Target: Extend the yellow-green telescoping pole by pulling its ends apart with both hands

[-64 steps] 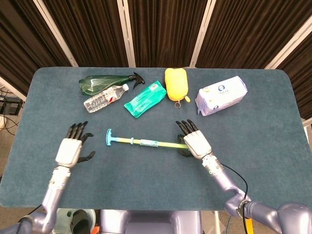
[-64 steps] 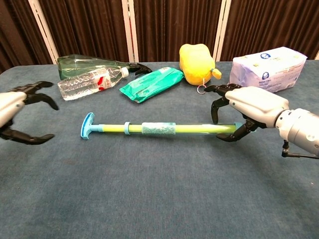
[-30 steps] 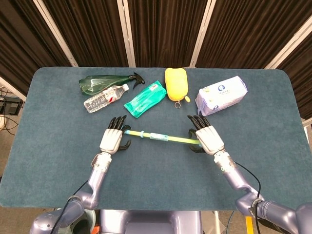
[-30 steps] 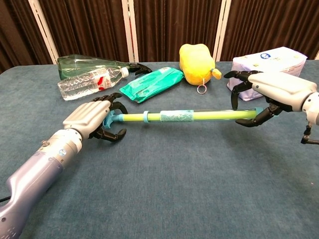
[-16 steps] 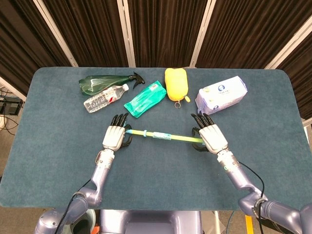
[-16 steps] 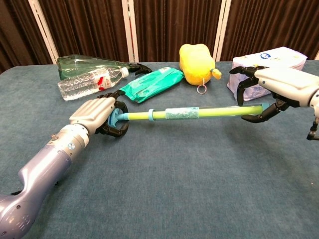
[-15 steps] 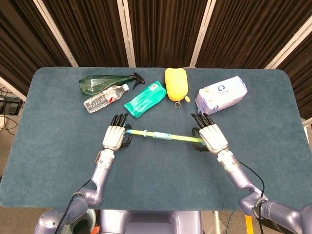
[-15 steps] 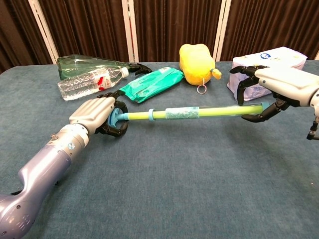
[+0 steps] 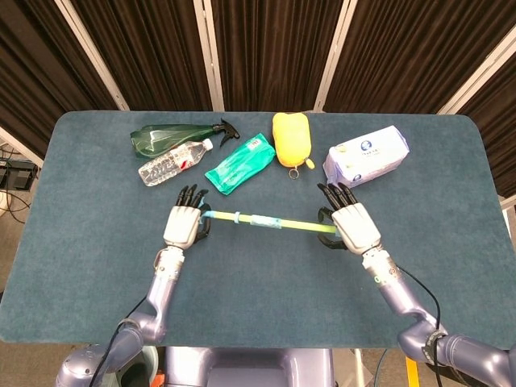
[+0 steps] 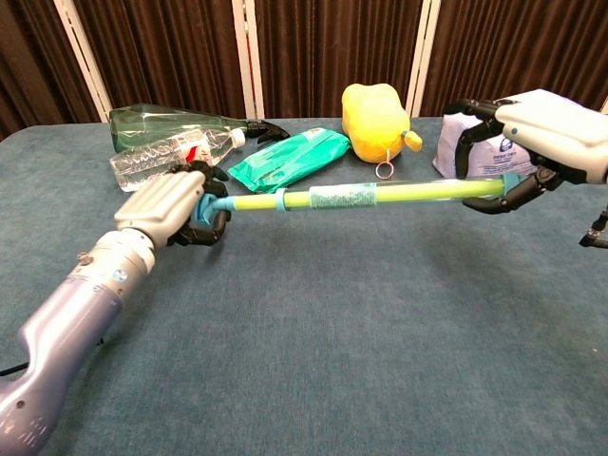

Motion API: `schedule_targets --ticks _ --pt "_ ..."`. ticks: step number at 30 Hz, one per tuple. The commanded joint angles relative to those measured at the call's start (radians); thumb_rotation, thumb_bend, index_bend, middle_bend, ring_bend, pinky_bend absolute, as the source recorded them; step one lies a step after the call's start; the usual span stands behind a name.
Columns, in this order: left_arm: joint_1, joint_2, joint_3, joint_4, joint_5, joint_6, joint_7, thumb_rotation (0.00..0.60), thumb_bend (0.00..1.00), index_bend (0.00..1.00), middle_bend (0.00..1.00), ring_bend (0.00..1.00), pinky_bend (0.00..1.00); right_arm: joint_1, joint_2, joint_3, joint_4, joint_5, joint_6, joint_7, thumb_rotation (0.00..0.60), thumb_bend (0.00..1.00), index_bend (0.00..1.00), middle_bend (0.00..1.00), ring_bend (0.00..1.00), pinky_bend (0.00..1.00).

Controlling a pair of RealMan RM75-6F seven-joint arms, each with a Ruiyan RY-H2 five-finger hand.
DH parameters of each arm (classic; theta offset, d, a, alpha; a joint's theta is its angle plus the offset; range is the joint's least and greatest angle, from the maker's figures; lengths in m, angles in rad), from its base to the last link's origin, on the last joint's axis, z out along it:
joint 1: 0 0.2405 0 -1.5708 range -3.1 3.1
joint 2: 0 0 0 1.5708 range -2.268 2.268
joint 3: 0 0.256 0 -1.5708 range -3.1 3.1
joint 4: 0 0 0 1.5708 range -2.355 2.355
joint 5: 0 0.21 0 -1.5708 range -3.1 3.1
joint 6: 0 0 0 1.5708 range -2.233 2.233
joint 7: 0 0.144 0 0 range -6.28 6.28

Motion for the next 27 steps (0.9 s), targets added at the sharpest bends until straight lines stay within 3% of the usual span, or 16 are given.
schedule_targets --ticks 1,12,27 --pt "0.037 0.03 0.032 -0.02 0.031 0.067 0.01 0.6 0.62 0.8 0.17 0.0 0.02 -0.012 0.026 0.006 -0.034 -0.003 0.027 -0.019 0.6 0.44 0.74 0.06 0.0 0.0" --pt "0.143 0.143 0.125 -0.143 0.127 0.282 0.047 0.6 0.62 0.8 0.18 0.0 0.02 -0.051 0.091 0.017 -0.107 0.024 0.074 -0.048 0.6 0.44 0.74 0.07 0.0 0.0" --pt "0.232 0.282 0.182 -0.337 0.153 0.332 0.131 0.6 0.61 0.8 0.19 0.0 0.02 -0.097 0.141 0.026 -0.114 0.081 0.098 -0.034 0.6 0.44 0.74 0.07 0.0 0.0"
